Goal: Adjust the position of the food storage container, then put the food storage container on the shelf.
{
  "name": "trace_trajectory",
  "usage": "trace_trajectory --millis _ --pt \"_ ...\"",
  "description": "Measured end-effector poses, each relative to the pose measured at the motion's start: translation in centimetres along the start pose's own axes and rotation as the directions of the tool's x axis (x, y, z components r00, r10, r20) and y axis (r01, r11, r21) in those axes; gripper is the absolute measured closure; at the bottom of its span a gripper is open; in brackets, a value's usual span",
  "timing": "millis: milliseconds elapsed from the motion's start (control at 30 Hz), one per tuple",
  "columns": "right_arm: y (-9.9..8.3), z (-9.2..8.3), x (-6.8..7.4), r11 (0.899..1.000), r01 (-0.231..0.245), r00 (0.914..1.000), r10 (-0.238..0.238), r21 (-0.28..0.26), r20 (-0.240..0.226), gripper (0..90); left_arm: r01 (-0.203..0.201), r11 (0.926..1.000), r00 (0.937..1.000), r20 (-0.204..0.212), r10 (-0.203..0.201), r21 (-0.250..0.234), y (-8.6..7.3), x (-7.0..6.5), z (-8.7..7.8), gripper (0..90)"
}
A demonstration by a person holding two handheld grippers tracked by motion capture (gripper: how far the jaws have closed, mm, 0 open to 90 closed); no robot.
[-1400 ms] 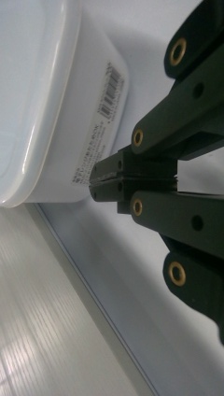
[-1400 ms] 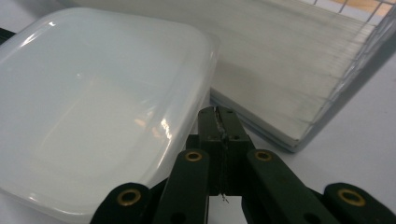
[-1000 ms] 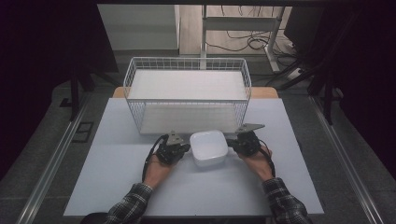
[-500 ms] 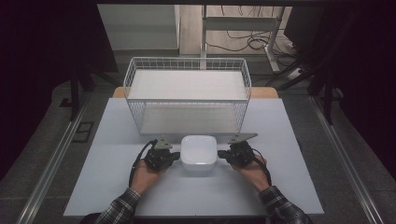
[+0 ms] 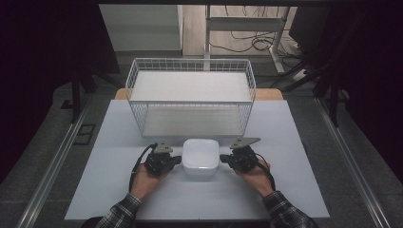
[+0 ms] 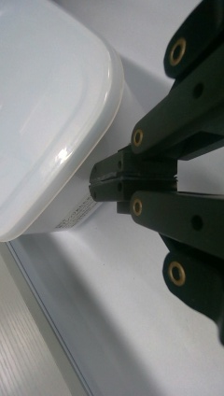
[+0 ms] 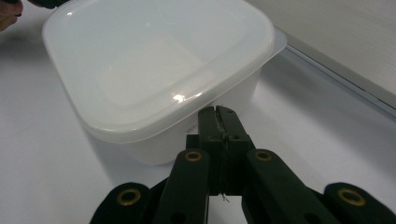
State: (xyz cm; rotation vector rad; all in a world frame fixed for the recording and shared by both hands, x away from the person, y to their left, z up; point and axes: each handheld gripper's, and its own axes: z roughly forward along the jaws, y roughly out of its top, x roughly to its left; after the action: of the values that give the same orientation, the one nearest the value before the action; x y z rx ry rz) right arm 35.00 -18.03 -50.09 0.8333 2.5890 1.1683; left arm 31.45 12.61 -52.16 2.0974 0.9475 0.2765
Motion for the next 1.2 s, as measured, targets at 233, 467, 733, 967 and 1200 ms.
trace_trajectory --millis 233,467,733,967,1200 --pt "-0.3 -0.6 0.4 0.999 0.04 0.9986 -0.041 0.012 0.034 86.4 0.005 0.9998 0.9999 -0.014 -0.006 -0.02 -0.5 0.2 -1.3 79.7" --pt "-1.2 -2.7 0.4 0.997 0.066 0.9966 -0.064 -0.03 0.052 73.4 0.009 0.9989 0.9998 -0.014 -0.01 -0.046 -2.0 -0.1 -2.9 58.6" --pt "-2.6 -4.4 0.4 0.995 0.02 0.9987 -0.015 -0.093 0.048 31.2 0.032 0.9955 0.9992 -0.022 -0.034 -0.089 -3.7 -0.1 -4.4 25.2" --pt "-3.5 -3.7 0.4 0.998 0.041 0.9984 -0.039 -0.046 0.041 3.7 0.055 0.9893 0.9982 0.03 -0.052 -0.135 -4.1 0.3 -4.5 7.9" --pt "-3.3 -3.8 0.3 0.995 0.03 0.9992 -0.027 -0.093 0.031 1.3 0.029 0.988 0.9992 0.033 -0.024 -0.152 -4.2 0.5 -3.8 2.7"
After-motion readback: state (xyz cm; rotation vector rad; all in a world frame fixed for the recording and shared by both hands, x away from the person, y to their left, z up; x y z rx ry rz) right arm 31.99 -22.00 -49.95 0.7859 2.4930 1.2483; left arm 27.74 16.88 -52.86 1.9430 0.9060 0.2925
